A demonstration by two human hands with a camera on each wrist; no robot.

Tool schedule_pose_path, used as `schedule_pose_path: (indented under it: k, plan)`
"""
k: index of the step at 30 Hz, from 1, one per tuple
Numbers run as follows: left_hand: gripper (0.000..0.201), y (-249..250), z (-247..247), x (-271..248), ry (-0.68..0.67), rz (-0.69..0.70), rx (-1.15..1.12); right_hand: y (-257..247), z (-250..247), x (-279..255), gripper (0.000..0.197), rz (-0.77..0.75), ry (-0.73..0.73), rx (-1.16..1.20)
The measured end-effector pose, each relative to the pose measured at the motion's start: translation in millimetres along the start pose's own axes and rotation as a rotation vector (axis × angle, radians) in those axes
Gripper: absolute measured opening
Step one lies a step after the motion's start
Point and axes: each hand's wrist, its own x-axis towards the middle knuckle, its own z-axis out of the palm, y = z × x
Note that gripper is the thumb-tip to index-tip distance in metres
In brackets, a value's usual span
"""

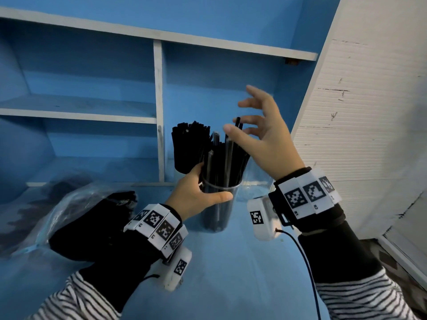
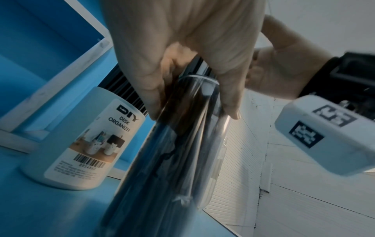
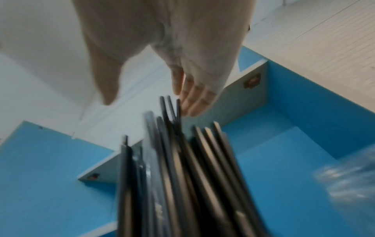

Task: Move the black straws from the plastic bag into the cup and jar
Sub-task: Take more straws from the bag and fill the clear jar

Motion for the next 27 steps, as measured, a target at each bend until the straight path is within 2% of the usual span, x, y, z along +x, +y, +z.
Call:
schedule_pose_path:
  k: [2, 4, 6, 10, 12, 14, 17, 20, 24, 27]
  plan:
    - [0.096, 1, -1, -1, -0.002, -0.004, -0.002, -1, 7, -3, 0.053, -0.082, 0.004, -0.039]
    - [0.097, 2, 0, -1, -0.003, -0.011, -0.001, 6, 16, -7, 0.034, -0.137, -0.031, -0.198]
    - [0.097, 2, 0, 1, 0.002, -0.015, -0.022, 17, 23, -11, 0.024, -0.118, -0.098, -0.353]
    - [0.095, 0, 2, 0, 0.015, -0.021, -0.034, 18, 28, -18, 0.028, -0.08, -0.103, -0.354]
    - [0.094, 1, 3, 0, 0.013, -0.029, -0.021, 13, 30, -18, 0.037, -0.105, -0.098, -0.326]
    - [0.092, 2, 3, 0, 0.015, -0.029, -0.02, 14, 35, -18, 0.043, -0.117, -0.186, -0.372]
    - [0.084, 4, 4, -1, 0.005, 0.017, -0.029, 23, 42, -21, 0.054, -0.109, -0.32, -0.584]
    - [0.088, 6, 4, -4, -0.009, 0.049, -0.038, 27, 43, -22, 0.054, -0.125, -0.303, -0.62]
    - [0.11, 11, -4, -13, -0.037, 0.03, 0.016, 22, 42, -22, 0.048, -0.102, -0.26, -0.532]
    - [0.106, 14, -20, -30, 0.02, -0.023, -0.01, 15, 41, -24, 0.044, -0.122, -0.179, -0.426]
